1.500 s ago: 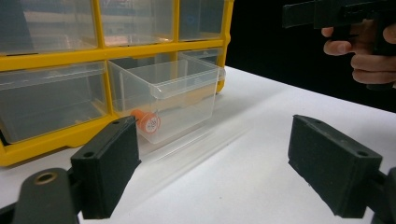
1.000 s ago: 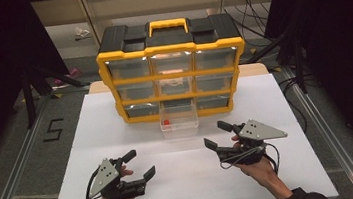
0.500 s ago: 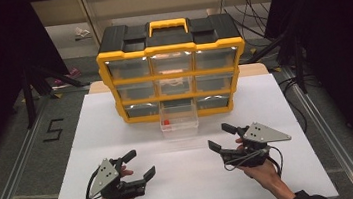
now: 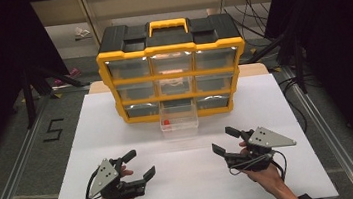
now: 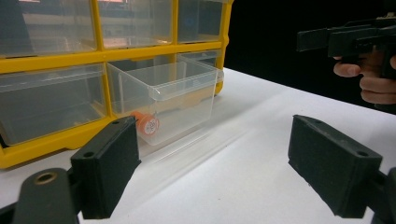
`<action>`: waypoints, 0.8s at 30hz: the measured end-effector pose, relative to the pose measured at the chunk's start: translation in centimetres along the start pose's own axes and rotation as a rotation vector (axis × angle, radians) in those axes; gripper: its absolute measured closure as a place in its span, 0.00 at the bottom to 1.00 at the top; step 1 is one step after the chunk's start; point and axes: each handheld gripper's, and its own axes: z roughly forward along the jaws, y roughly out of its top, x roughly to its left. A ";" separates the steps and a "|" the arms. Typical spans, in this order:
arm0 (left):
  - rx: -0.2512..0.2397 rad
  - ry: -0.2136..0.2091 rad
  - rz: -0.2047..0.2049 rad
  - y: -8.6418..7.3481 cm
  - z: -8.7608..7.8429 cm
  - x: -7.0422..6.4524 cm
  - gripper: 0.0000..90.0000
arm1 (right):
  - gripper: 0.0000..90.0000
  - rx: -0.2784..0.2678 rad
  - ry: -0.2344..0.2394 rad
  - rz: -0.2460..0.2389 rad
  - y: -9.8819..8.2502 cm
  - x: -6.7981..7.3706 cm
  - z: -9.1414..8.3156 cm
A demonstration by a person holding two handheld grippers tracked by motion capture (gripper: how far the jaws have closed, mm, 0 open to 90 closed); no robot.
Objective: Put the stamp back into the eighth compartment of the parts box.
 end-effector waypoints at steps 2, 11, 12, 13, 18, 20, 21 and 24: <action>0.000 0.000 0.001 0.0 0.0 0.0 0.18 | 0.31 -0.005 -0.001 0.000 -0.1 0.0 -0.1; 0.002 -0.001 0.002 0.0 0.0 0.0 0.18 | 0.31 -0.014 -0.009 0.008 -0.7 -0.3 -0.8; 0.001 -0.001 0.003 0.0 0.0 0.0 0.18 | 0.31 -0.015 -0.011 0.008 -0.8 -0.3 -0.9; 0.001 -0.001 0.003 0.0 0.0 0.0 0.18 | 0.31 -0.015 -0.011 0.008 -0.8 -0.3 -0.9; 0.000 -0.002 0.003 0.0 -0.1 0.0 0.18 | 0.30 -0.014 -0.017 0.003 -1.2 -0.4 -1.1; 0.001 -0.003 0.003 0.0 -0.1 0.0 0.18 | 0.30 -0.014 -0.021 0.009 -1.5 -0.5 -1.4; 0.000 -0.003 0.003 0.0 -0.1 0.0 0.18 | 0.30 -0.015 -0.022 0.010 -1.6 -0.5 -1.5; 0.000 -0.003 0.004 0.0 -0.1 0.0 0.18 | 0.30 -0.015 -0.026 0.006 -1.8 -0.5 -1.7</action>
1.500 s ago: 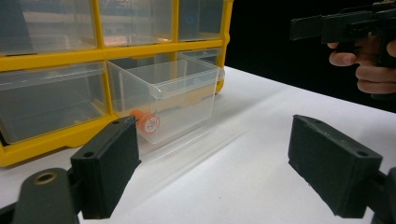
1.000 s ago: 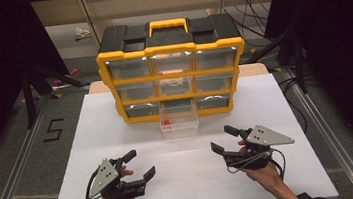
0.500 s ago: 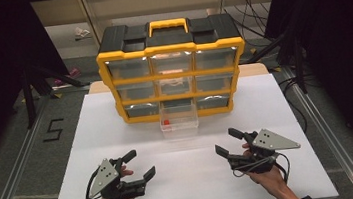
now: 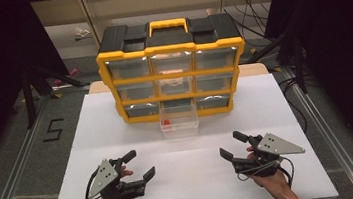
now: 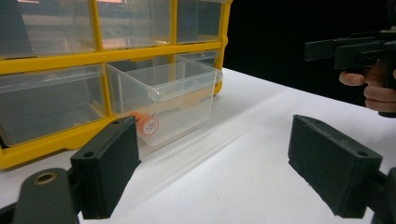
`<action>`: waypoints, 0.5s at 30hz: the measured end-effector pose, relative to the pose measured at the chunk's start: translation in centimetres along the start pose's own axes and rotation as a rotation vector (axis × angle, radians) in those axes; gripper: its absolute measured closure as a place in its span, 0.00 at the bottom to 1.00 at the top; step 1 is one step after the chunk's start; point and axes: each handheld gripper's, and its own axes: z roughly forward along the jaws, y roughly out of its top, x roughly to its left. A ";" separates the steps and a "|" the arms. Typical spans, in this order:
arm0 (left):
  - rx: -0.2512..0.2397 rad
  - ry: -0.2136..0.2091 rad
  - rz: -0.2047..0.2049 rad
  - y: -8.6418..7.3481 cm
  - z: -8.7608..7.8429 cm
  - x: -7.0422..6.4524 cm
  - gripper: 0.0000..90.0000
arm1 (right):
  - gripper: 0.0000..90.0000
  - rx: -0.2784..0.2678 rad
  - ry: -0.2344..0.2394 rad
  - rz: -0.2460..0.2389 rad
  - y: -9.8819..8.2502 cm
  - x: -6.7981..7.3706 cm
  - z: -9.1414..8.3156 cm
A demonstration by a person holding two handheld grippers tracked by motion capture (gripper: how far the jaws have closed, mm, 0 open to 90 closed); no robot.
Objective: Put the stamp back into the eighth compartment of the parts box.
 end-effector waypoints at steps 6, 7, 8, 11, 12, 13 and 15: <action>-0.003 -0.002 0.001 0.0 0.0 0.0 0.18 | 0.30 -0.009 -0.008 0.009 -0.5 -0.1 -0.7; -0.003 -0.002 0.001 0.0 0.0 0.0 0.18 | 0.30 -0.009 -0.008 0.009 -0.5 -0.1 -0.7; -0.003 -0.003 0.001 0.0 0.0 0.0 0.18 | 0.30 -0.007 -0.011 0.010 -0.6 0.0 -0.8; -0.004 -0.003 0.002 0.0 0.0 0.0 0.18 | 0.28 -0.001 -0.009 0.000 -1.1 0.2 -1.1; -0.004 -0.003 0.003 0.0 -0.1 0.0 0.18 | 0.28 -0.002 -0.006 0.004 -1.1 0.2 -1.2; -0.004 -0.003 0.003 0.0 -0.1 0.0 0.18 | 0.28 -0.002 -0.006 0.004 -1.1 0.2 -1.2; -0.005 -0.003 0.003 0.0 -0.1 0.0 0.18 | 0.28 -0.009 -0.011 0.004 -1.3 0.3 -1.5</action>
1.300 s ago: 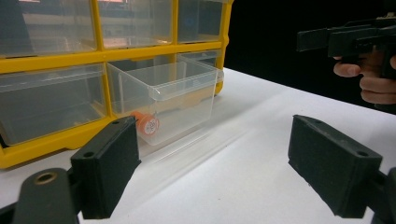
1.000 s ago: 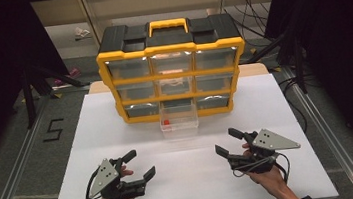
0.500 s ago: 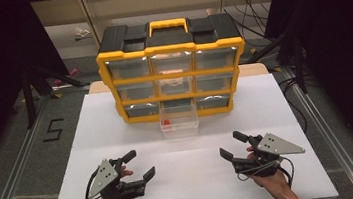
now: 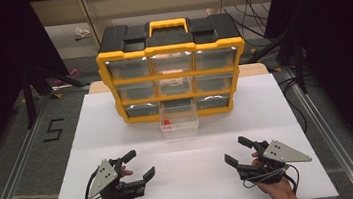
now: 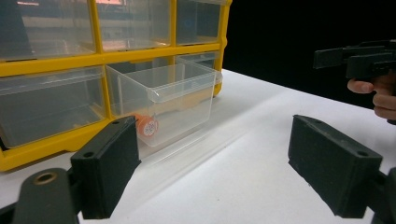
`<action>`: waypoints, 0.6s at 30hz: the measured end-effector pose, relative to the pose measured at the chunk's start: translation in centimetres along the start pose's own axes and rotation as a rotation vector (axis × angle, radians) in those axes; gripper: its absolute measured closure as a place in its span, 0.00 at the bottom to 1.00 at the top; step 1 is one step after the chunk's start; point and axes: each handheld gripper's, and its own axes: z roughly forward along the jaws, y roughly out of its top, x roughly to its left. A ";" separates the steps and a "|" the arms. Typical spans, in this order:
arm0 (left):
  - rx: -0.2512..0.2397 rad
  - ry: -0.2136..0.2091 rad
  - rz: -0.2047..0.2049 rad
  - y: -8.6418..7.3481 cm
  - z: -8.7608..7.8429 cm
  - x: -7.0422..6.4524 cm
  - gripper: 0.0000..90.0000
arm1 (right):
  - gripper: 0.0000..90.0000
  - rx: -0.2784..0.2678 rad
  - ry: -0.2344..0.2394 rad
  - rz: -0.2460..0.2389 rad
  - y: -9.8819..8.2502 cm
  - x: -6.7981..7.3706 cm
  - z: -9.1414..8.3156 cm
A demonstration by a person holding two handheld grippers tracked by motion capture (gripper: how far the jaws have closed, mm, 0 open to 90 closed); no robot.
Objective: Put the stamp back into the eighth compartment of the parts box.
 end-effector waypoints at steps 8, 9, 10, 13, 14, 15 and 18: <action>0.000 0.001 0.001 0.0 0.0 0.0 0.18 | 0.28 0.002 -0.007 -0.011 -0.2 0.0 0.0; 0.000 0.002 0.001 0.0 0.0 0.0 0.18 | 0.28 0.001 -0.007 -0.011 -0.2 0.0 0.0; 0.000 0.002 0.001 0.0 0.0 0.0 0.18 | 0.28 0.001 -0.007 -0.011 -0.2 0.0 0.0; 0.001 0.002 0.001 0.0 0.0 0.0 0.18 | 0.28 0.005 -0.008 -0.013 -0.3 0.0 0.1; 0.001 0.002 0.001 0.0 0.0 0.0 0.18 | 0.28 0.005 -0.008 -0.013 -0.3 0.0 0.1; 0.001 0.002 0.001 0.0 0.0 0.0 0.18 | 0.28 0.005 -0.007 -0.014 -0.3 0.0 0.1; 0.002 0.003 0.001 0.0 0.0 0.0 0.18 | 0.28 0.006 -0.007 -0.015 -0.3 0.0 0.1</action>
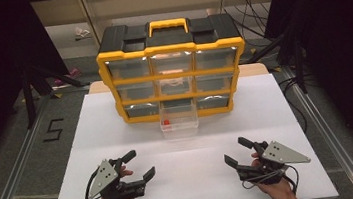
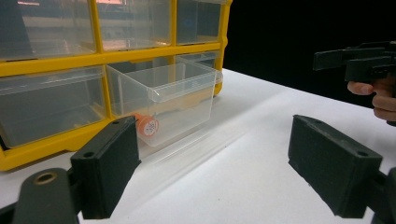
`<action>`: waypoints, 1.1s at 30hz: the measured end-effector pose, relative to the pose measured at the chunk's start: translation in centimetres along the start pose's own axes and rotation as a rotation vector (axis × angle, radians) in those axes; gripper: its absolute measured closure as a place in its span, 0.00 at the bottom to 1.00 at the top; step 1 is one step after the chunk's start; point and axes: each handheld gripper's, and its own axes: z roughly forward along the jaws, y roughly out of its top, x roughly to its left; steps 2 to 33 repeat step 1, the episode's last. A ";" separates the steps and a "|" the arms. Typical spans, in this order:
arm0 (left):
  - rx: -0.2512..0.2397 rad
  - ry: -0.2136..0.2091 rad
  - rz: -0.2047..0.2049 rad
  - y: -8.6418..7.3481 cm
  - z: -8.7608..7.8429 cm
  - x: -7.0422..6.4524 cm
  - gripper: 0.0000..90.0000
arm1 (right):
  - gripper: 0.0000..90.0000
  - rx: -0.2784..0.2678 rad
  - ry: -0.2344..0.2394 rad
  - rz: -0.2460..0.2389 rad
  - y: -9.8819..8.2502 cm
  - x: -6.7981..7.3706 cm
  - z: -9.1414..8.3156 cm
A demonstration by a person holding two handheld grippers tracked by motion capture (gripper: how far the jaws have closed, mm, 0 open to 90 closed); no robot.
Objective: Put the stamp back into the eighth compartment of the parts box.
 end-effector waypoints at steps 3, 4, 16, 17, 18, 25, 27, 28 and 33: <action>0.000 0.000 0.000 0.0 0.0 0.0 0.18 | 0.28 -0.001 0.000 0.000 0.0 0.0 0.0; 0.000 0.000 0.000 0.0 0.0 0.0 0.18 | 0.28 -0.001 0.000 0.000 0.0 0.0 0.0; 0.000 0.000 0.000 0.0 0.0 0.0 0.18 | 0.28 -0.001 0.000 0.000 0.0 0.0 0.0; 0.000 0.000 0.000 0.0 0.0 0.0 0.18 | 0.28 -0.001 0.000 0.000 0.0 0.0 0.0; 0.000 0.000 0.000 0.0 0.0 0.0 0.18 | 0.28 -0.001 0.000 0.000 0.0 0.0 0.0; 0.000 0.000 0.000 0.0 0.0 0.0 0.18 | 0.28 -0.001 0.000 0.000 0.0 0.0 0.0; 0.000 0.000 0.000 0.0 0.0 0.0 0.18 | 0.28 -0.001 0.000 0.000 0.0 0.0 0.0; 0.000 0.000 0.000 0.0 0.0 0.0 0.18 | 0.28 -0.001 0.000 0.000 0.0 0.0 0.0; 0.000 0.000 0.000 0.0 0.0 0.0 0.18 | 0.28 -0.001 0.000 0.000 0.0 0.0 0.0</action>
